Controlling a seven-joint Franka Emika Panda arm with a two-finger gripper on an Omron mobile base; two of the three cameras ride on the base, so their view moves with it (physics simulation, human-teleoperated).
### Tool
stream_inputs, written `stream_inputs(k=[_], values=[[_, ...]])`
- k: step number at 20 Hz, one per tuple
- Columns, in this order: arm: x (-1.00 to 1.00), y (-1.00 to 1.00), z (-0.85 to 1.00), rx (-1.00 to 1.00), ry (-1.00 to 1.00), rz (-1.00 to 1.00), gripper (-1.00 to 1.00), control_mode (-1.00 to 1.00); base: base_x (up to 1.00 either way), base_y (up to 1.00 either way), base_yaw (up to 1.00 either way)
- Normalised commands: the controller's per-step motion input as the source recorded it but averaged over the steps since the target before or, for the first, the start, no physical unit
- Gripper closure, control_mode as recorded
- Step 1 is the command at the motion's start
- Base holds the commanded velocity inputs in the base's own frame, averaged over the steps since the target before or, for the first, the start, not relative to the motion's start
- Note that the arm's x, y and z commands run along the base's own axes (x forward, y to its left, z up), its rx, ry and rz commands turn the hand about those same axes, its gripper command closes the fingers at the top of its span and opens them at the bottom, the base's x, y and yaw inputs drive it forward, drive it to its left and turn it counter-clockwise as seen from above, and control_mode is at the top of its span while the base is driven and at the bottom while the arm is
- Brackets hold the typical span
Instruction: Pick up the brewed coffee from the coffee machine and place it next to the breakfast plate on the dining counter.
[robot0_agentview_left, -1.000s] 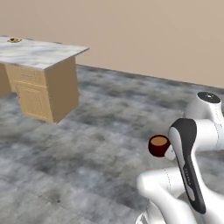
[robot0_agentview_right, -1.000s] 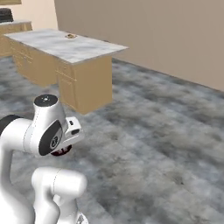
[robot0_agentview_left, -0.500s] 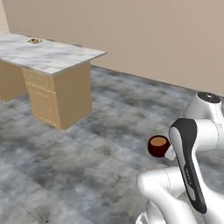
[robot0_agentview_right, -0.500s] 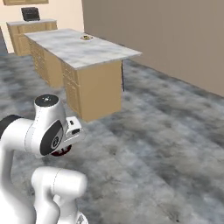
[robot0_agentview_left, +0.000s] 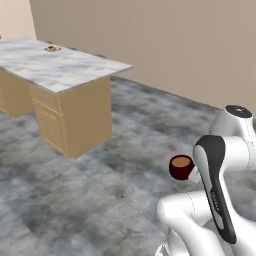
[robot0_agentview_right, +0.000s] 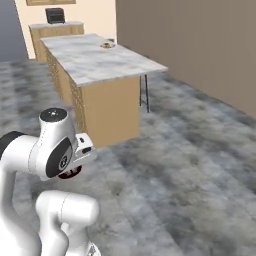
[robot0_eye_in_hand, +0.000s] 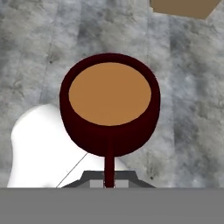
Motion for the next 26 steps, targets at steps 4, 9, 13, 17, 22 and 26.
stream_inputs(k=[4, 9, 13, 17, 22, 26], values=[[0.00, 0.00, 0.00, 0.00, 0.00, 0.00, 1.00, 1.00, 1.00, -0.63, 0.28], [0.00, 0.00, 0.00, 0.00, 0.00, 0.00, 1.00, 1.00, 1.00, -0.67, 0.29], [0.00, 0.00, 0.00, 0.00, 0.00, 0.00, 1.00, 1.00, 1.00, -0.69, 0.28], [0.00, 0.00, 0.00, 0.00, 0.00, 0.00, 1.00, 1.00, 1.00, -0.78, 0.28], [0.00, 0.00, 0.00, 0.00, 0.00, 0.00, 1.00, 1.00, 1.00, -0.83, 0.27], [0.00, 0.00, 0.00, 0.00, 0.00, 0.00, 1.00, 1.00, 1.00, -0.85, 0.27]])
